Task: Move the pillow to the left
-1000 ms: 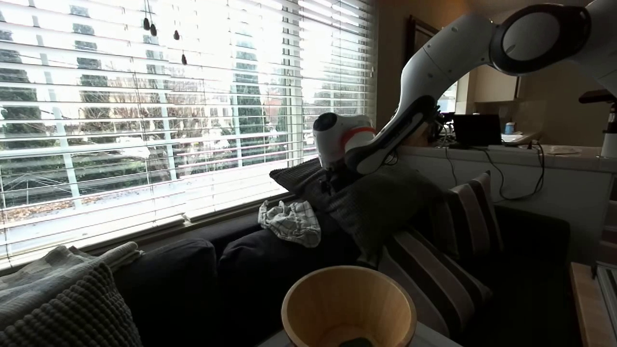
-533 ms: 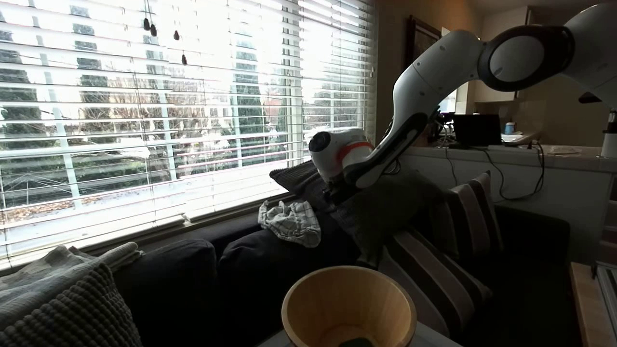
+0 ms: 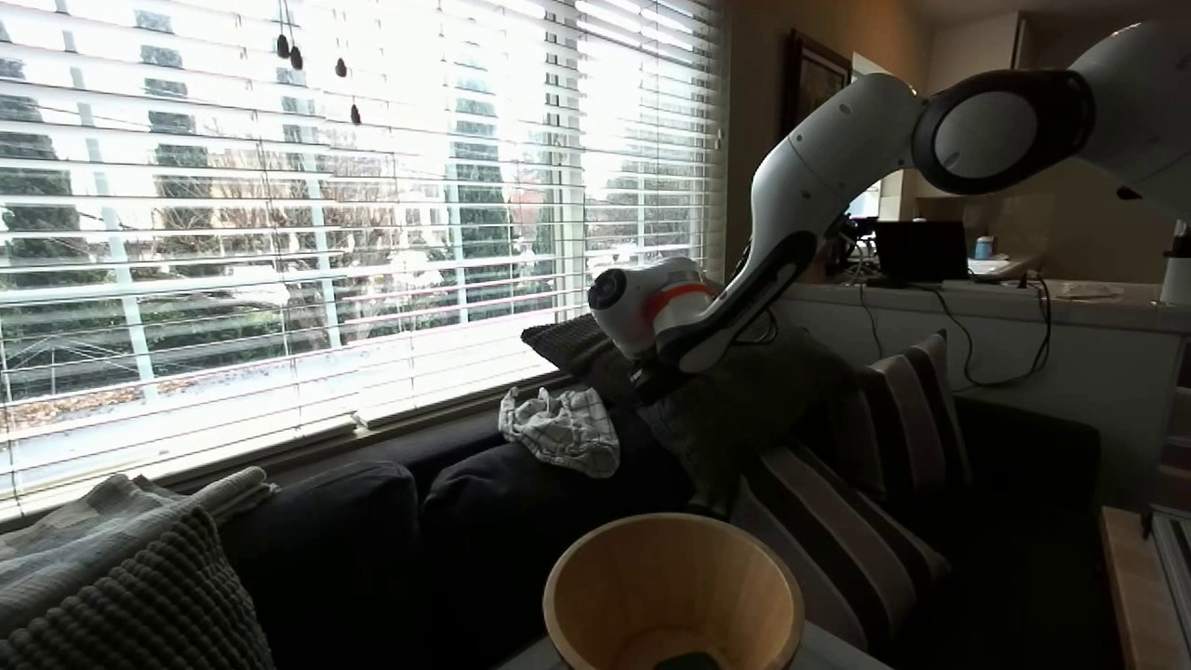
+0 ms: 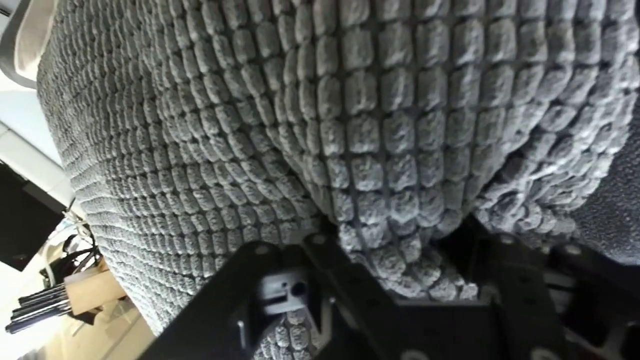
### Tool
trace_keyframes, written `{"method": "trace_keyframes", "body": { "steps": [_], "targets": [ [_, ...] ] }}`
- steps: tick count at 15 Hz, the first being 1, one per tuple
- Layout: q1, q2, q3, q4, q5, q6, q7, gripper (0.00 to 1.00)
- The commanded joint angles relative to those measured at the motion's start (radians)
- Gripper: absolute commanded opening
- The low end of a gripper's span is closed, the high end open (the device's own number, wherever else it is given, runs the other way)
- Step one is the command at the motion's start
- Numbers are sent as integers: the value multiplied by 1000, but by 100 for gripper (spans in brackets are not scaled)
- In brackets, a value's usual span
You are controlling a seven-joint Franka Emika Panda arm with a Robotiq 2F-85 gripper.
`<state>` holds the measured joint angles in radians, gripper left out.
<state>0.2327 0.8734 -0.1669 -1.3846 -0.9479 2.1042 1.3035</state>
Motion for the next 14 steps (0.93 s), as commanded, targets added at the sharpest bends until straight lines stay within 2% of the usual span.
{"method": "trace_keyframes", "body": {
  "steps": [1,4,5,10,14],
  "targets": [
    [-10,-16,32,13,49,-66,19,23],
    [-17,-85,59,-19,109,-73,14,2],
    [-17,-120,65,-38,131,-72,16,0],
    [-19,-292,83,-123,250,-86,2,1],
    [-15,-446,94,-235,300,-129,-29,1]
  ]
}}
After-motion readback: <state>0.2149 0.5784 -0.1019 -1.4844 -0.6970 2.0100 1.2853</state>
